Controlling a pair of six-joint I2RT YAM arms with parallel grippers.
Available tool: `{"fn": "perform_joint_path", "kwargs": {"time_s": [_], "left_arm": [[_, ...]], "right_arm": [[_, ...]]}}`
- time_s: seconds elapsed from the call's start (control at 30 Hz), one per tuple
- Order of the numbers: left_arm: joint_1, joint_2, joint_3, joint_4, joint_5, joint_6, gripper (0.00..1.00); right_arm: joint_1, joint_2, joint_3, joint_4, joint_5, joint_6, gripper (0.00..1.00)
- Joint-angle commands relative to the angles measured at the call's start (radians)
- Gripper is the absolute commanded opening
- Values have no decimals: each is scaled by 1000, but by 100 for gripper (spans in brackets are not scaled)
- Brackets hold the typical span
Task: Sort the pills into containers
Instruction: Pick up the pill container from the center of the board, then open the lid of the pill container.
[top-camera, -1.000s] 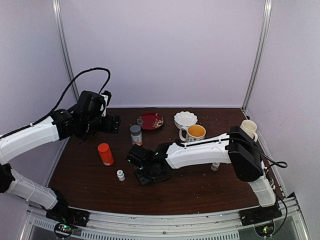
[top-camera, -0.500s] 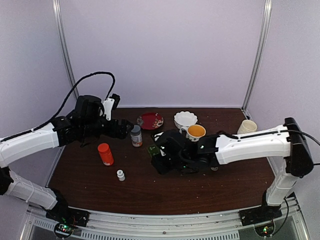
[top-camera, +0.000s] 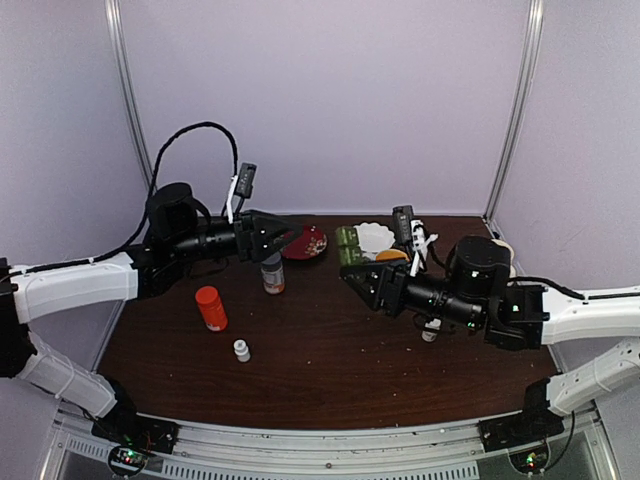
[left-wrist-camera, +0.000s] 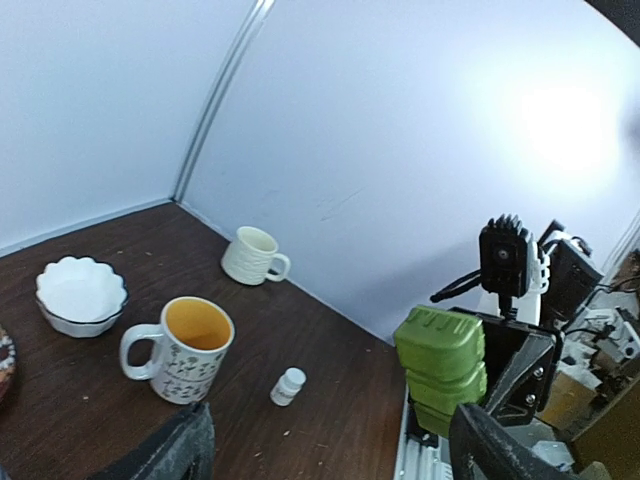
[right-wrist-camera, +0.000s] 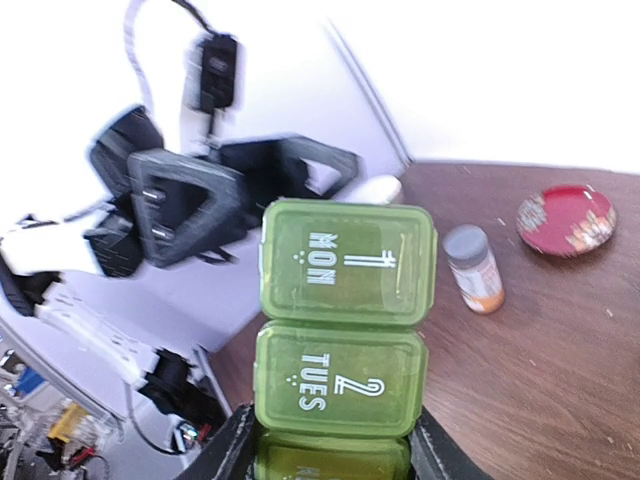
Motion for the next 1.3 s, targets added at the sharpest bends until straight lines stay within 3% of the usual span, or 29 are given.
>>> {"fn": "perform_joint_path", "kwargs": {"time_s": [0.0,0.3,0.63,1.0,1.17,1.27], "left_arm": [[-26,68,-1,324,160,-182,84],[-75,108,16,448,203,-234,78],[-81,148,15,471,234,-250,76],[-81,182,11,538,263,-289,47],[-81,199,11,580,284,-318,61],[-81,206,12,584,288,-325,59]], "right_arm": [[-1,-36,-23,166,-82,-18,45],[-2,-3,-16,253,-158,-9,44],[-3,68,-11,339,-207,16,44],[-3,112,-11,388,-228,38,43],[-7,115,-14,397,-229,41,43],[-11,113,-25,420,-229,54,43]]}}
